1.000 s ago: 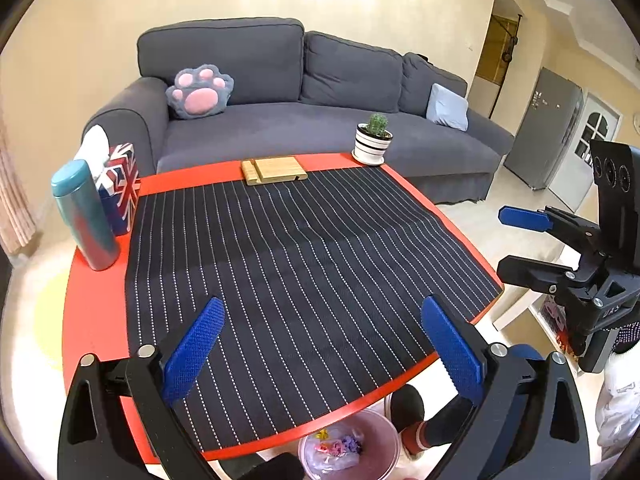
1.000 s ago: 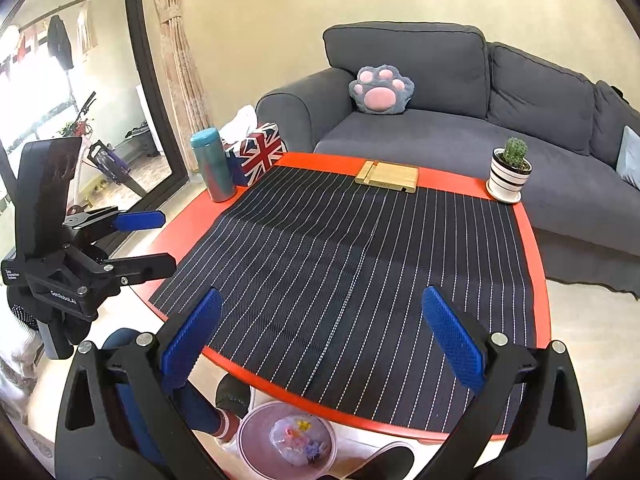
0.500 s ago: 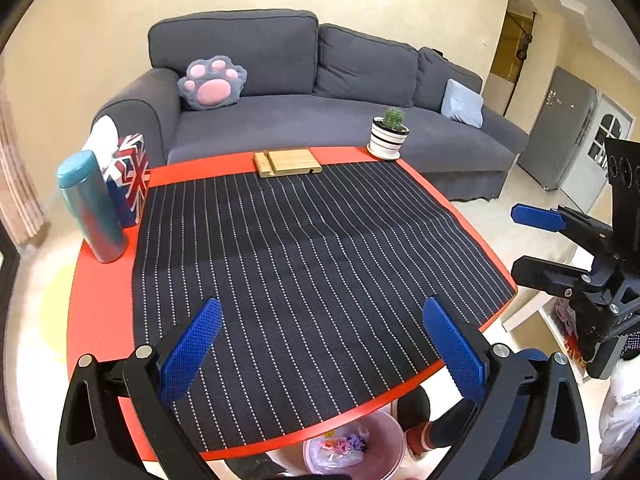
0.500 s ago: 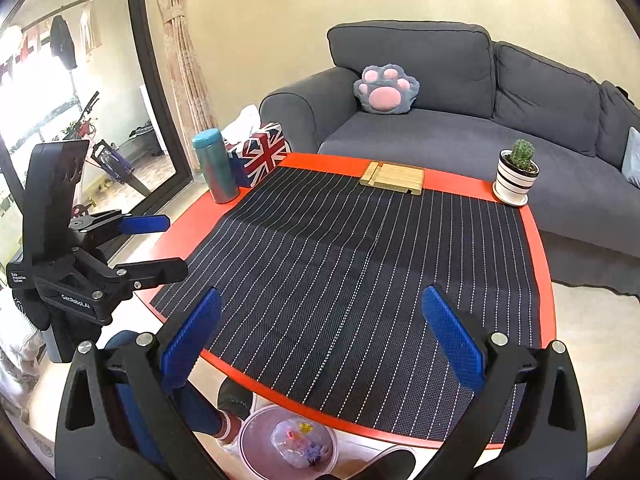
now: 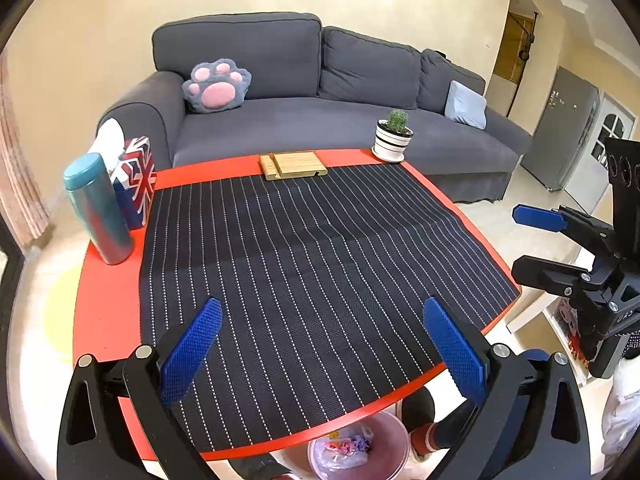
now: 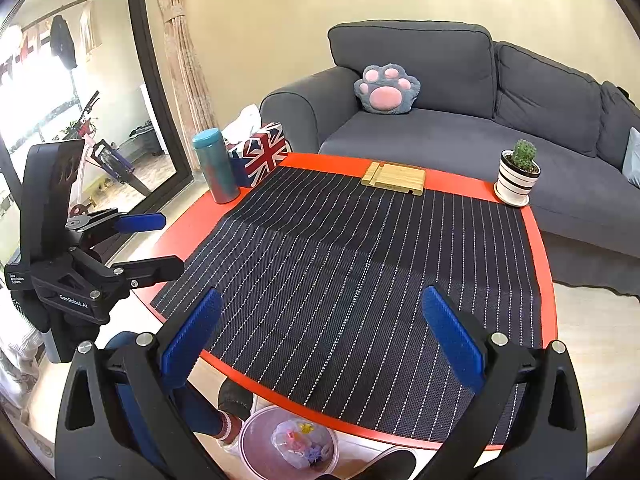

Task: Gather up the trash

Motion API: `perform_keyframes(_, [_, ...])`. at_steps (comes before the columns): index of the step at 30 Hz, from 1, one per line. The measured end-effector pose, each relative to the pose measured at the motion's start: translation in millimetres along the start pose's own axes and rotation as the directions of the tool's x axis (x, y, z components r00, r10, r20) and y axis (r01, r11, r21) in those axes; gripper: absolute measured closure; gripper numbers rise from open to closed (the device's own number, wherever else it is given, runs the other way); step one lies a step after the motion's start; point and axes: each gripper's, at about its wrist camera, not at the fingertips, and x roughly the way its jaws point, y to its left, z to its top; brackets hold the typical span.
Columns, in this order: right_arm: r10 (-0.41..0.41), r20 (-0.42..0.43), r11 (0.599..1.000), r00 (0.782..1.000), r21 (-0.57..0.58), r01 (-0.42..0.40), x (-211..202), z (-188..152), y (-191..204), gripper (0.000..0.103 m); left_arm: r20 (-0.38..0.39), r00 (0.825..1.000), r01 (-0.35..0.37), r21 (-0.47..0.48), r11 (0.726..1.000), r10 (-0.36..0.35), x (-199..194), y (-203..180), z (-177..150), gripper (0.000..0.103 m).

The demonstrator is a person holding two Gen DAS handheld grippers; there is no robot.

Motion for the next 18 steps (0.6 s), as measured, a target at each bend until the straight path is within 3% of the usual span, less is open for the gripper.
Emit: perform_keyframes(18, [-0.001,-0.001,1.0,1.0,0.002,0.001,-0.8,-0.1,-1.7,0.005,-0.003,1.0,0.003,0.002,1.0,-0.003,1.1,0.2,0.2,0.006])
